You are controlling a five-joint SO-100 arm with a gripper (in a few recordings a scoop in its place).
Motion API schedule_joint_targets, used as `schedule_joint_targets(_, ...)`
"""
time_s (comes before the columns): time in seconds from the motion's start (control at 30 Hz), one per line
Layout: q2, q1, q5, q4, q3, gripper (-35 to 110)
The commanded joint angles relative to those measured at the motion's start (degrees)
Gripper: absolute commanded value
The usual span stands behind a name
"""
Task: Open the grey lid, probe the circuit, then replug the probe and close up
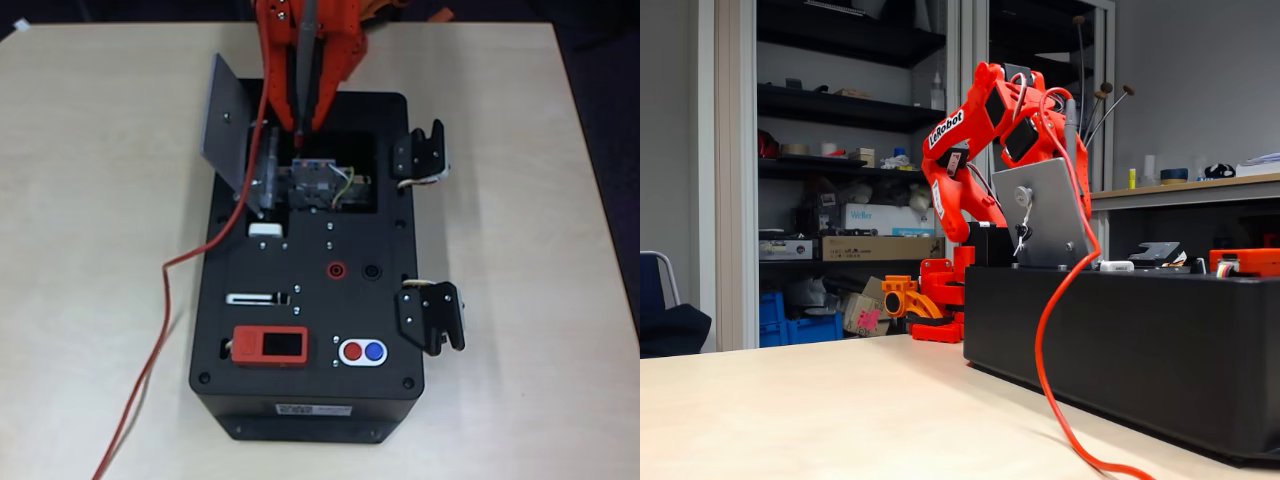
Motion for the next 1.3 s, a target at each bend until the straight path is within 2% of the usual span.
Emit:
schedule_joint_targets(0.0, 1.1, 0.5, 0.4, 1.1, -2.7, 0)
schedule_joint_targets(1.27, 3.7, -0.7, 2.4, -4.5, 5.4, 0)
